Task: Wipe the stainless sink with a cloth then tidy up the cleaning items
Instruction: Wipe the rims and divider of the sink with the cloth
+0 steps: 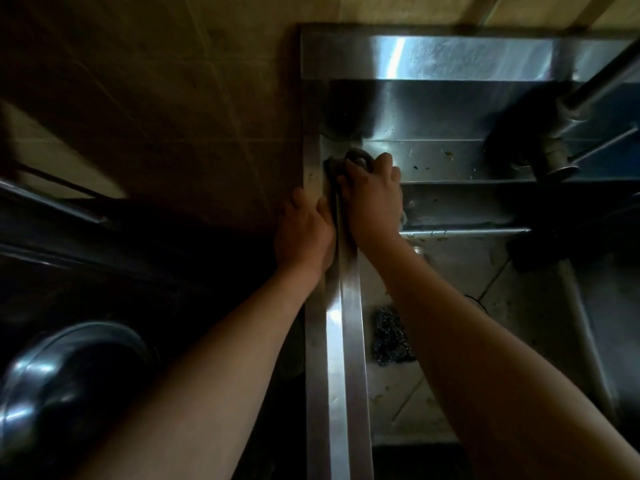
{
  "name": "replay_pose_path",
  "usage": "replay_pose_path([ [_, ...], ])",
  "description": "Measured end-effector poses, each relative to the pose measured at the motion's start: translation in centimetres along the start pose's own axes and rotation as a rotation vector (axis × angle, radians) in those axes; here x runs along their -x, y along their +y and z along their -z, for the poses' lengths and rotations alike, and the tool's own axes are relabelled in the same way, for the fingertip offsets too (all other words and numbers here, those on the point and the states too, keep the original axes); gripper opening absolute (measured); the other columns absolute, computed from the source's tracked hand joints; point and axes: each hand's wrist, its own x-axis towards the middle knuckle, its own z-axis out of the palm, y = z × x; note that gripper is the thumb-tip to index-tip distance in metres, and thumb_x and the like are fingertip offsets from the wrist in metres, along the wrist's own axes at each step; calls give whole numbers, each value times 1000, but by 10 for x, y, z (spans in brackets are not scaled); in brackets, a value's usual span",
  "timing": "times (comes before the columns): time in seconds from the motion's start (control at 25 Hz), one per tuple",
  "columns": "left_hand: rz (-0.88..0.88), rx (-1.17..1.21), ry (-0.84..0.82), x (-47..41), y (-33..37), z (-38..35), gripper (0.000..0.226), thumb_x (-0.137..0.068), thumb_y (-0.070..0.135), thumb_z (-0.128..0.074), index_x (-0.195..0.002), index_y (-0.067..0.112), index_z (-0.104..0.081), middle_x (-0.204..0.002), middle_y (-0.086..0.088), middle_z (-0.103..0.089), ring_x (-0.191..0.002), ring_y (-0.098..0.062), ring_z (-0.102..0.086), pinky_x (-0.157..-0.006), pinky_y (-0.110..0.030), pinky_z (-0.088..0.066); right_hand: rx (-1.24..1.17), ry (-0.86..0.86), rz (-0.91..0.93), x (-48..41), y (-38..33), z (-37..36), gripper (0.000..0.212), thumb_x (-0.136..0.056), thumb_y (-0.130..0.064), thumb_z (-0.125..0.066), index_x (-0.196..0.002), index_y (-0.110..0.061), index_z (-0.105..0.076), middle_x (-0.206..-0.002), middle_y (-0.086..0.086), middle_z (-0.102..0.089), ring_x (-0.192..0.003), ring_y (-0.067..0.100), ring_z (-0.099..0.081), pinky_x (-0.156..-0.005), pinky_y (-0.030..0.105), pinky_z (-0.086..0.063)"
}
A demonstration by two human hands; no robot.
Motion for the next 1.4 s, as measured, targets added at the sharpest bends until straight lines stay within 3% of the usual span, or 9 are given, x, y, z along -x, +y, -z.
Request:
replay_pose_path([
  [0.12, -11, -20, 2, 2, 1, 2, 44, -96, 35, -32, -130, 7, -35, -127, -21, -47, -110, -37, -50, -88, -40, -41, 85, 3, 69, -15, 7, 1, 39, -94, -41, -41, -129, -28, -50, -134, 14, -38, -119, 34, -37, -97, 44, -34],
  [0.28, -15, -20, -21, 3, 1, 4, 44, -97, 38, -30, -128, 7, -36, -125, -20, -48, -106, -37, -52, -87, -43, -44, 168, 19, 4, -34, 22, 3, 39, -92, -48, -39, -127, -32, -50, -136, 15, -36, -117, 38, -36, -92, 47, -34],
  [0.52, 1, -5, -16, 3, 1, 3, 47, -97, 38, -30, -134, 10, -31, -129, -19, -46, -108, -35, -52, -87, -37, -44, 115, 76, -86, -14, 41, 6, 41, -91, -45, -45, -126, -27, -51, -127, 18, -40, -111, 37, -40, -89, 47, -37],
  [0.68, -7, -22, -5, 2, 0, 2, 42, -95, 36, -32, -128, 9, -36, -121, -19, -50, -99, -35, -55, -83, -45, -49, 35, 64, -52, -4, 21, -1, 40, -90, -44, -47, -126, -27, -53, -124, 15, -41, -111, 35, -41, -89, 46, -39],
  [0.88, -12, -36, -2, 0, -2, 0, 48, -96, 36, -32, -135, 7, -30, -130, -21, -46, -112, -37, -49, -89, -40, -42, 47, 61, -34, -15, 22, 0, 40, -90, -47, -47, -124, -27, -53, -125, 15, -41, -113, 34, -38, -90, 46, -38],
  [1.12, -32, -42, 33, 0, -4, -3, 44, -97, 35, -32, -130, 7, -35, -123, -22, -50, -103, -37, -54, -71, -32, -33, 118, 67, -169, -31, 37, 3, 38, -89, -47, -46, -118, -25, -53, -127, 15, -39, -114, 37, -36, -92, 47, -33],
  [1.4, -34, -83, 82, -1, -5, -6, 41, -96, 37, -32, -125, 9, -38, -118, -19, -53, -95, -35, -56, -66, -33, -35, 13, 116, -252, -6, 36, 1, 34, -90, -42, -47, -114, -19, -56, -121, 15, -40, -108, 35, -41, -90, 46, -38],
])
